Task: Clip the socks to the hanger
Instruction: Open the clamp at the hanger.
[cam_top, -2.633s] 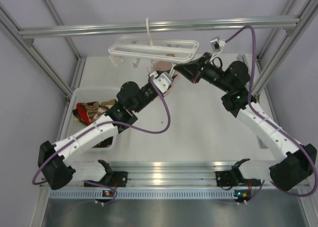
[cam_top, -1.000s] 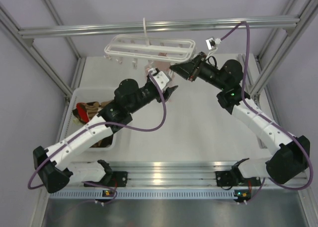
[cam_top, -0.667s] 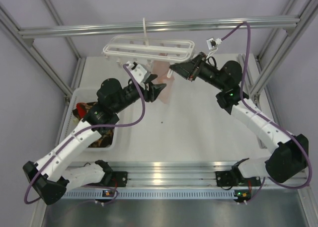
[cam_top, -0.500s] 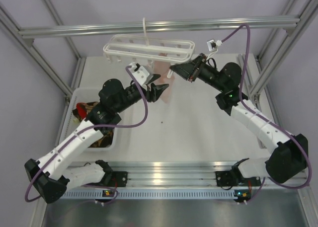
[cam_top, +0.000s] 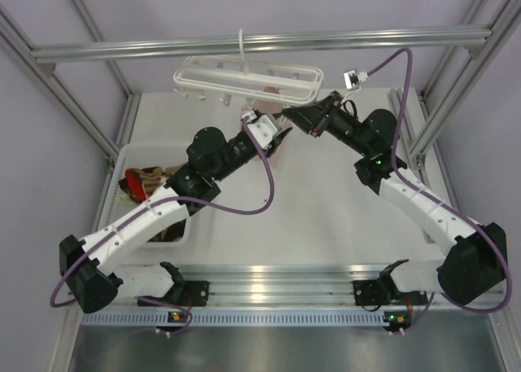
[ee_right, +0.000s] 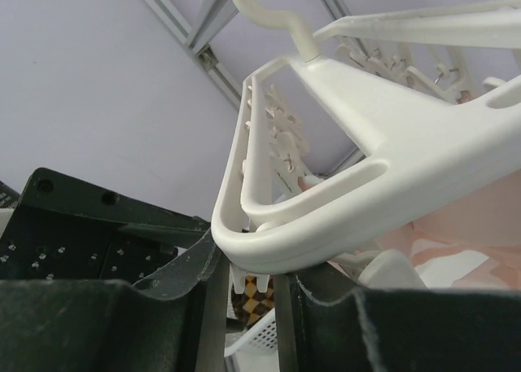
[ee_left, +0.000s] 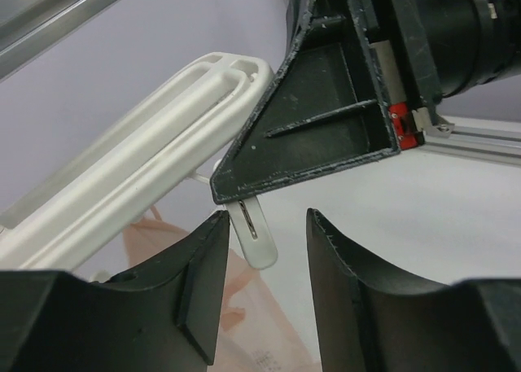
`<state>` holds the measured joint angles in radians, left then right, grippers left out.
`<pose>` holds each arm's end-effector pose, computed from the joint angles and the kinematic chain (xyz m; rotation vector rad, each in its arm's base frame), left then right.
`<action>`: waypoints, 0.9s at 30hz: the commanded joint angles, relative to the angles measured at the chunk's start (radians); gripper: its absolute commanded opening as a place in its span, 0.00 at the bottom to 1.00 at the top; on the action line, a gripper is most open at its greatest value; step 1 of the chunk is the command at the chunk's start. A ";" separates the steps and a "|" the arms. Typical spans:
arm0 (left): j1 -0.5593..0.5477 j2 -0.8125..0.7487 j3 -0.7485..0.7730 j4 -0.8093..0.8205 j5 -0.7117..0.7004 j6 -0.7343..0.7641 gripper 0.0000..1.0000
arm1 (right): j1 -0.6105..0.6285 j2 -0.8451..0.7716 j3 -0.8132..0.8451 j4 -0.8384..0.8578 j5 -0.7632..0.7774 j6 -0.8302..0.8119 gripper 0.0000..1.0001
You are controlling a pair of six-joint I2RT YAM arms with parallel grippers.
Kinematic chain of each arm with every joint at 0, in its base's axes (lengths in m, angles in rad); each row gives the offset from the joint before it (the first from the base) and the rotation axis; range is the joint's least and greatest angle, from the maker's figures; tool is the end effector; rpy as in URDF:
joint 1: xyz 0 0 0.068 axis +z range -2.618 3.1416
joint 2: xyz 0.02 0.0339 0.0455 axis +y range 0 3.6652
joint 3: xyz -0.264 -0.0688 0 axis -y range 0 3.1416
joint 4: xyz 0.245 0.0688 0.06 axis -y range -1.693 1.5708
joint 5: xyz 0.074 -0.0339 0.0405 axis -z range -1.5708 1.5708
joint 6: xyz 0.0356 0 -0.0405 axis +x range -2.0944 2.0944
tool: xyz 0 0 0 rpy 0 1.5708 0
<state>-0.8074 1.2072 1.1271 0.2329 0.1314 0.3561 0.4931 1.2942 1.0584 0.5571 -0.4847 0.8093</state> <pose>0.1924 -0.2078 0.4171 0.8782 1.1356 -0.4651 0.2566 0.1567 0.4019 -0.2443 1.4050 1.3992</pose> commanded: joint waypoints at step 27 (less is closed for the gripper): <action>-0.033 0.077 0.077 0.029 -0.045 0.072 0.00 | 0.016 -0.013 0.011 0.035 0.044 0.022 0.32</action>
<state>-0.8272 1.2858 1.1877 0.2409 0.0284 0.4229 0.4961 1.2892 1.0466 0.5747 -0.4526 0.8185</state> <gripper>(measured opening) 0.217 0.357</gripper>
